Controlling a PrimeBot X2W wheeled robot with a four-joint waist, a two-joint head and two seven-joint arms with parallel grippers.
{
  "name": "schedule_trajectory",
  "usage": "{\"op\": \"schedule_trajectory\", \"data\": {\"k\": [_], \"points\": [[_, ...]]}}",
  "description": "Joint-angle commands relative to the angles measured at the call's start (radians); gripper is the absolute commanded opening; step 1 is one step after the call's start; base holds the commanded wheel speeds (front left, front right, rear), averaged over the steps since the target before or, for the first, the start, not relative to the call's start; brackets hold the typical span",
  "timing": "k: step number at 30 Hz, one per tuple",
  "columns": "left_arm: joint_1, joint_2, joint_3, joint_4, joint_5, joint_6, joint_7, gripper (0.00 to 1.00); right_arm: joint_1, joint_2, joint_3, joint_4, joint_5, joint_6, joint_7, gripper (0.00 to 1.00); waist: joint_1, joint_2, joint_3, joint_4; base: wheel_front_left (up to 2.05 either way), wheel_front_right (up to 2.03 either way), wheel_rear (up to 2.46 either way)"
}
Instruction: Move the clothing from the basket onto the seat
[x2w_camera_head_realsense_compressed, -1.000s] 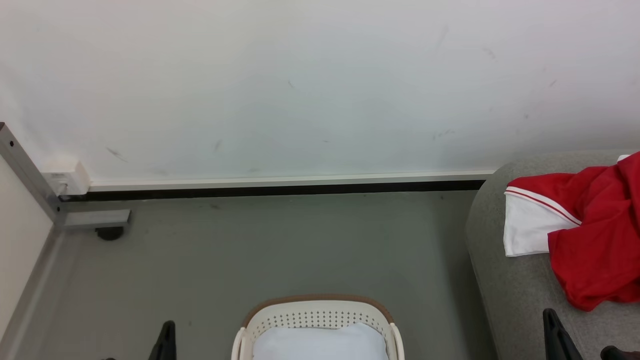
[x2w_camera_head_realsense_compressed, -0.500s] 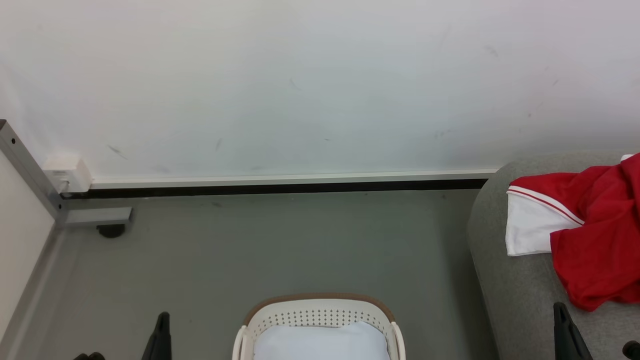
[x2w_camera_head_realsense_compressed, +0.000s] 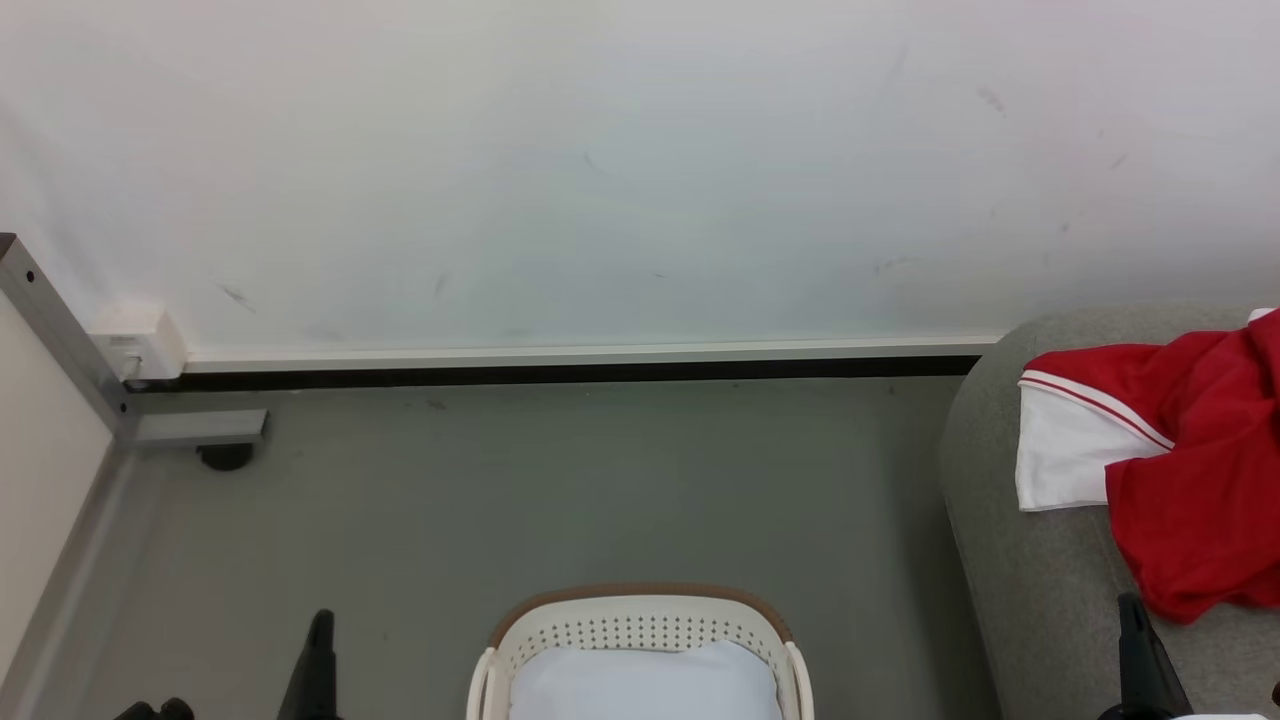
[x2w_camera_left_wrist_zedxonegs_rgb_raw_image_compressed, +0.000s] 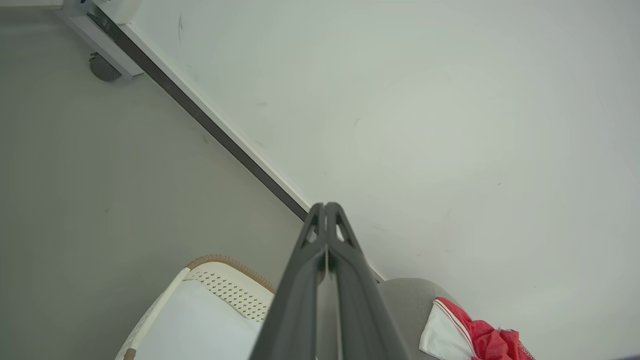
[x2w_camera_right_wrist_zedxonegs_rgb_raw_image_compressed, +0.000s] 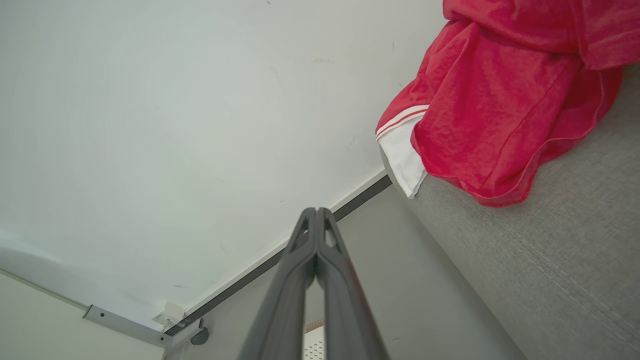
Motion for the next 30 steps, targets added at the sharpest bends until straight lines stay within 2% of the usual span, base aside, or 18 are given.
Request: {"op": "schedule_trajectory", "data": {"k": [1,30], "points": [[-0.025,0.005,0.007,-0.013,-0.037,-0.004,0.008,0.0,-0.029,-0.009,-0.005,-0.018,0.037,-0.001,0.008,0.0,-0.0001,-0.0001,0.001,0.001,0.0,0.0,0.0],[-0.064,0.004,0.028,-0.014,-0.344,-0.007,0.094,0.0,-0.058,-0.012,-0.025,-0.029,0.379,-0.001,0.094,0.0,-0.0001,-0.0001,0.01,0.011,0.0,0.0,0.0]]}}
